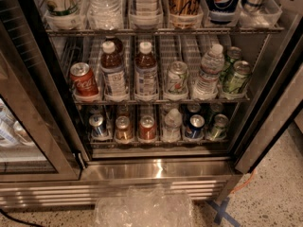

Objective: Pick redbull can from top shelf of fridge

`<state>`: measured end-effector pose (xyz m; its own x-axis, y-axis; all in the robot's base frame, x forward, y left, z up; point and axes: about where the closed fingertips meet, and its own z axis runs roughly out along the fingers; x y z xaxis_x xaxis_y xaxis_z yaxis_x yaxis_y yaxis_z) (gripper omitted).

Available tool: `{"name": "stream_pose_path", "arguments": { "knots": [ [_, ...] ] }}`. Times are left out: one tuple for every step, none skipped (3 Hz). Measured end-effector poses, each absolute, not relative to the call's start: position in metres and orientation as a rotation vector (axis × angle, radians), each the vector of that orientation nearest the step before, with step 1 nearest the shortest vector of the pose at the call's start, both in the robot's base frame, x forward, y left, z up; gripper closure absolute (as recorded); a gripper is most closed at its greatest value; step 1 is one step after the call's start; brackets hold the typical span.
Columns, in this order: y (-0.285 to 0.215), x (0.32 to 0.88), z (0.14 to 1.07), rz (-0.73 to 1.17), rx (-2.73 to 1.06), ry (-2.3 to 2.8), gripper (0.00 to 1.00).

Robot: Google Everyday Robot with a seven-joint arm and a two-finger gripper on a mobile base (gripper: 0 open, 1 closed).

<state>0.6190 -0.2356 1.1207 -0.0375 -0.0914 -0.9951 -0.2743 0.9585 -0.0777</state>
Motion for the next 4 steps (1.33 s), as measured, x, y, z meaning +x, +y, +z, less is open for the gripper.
{"name": "stream_pose_path", "arguments": {
  "knots": [
    [-0.217, 0.602, 1.13, 0.195, -0.363, 1.598, 1.0],
    [-0.211, 0.581, 1.114, 0.259, -0.425, 1.679, 1.0],
    [-0.213, 0.559, 1.09, 0.323, -0.452, 1.783, 1.0],
    [-0.211, 0.539, 1.072, 0.421, -0.481, 1.83, 1.0]
  ]
}}
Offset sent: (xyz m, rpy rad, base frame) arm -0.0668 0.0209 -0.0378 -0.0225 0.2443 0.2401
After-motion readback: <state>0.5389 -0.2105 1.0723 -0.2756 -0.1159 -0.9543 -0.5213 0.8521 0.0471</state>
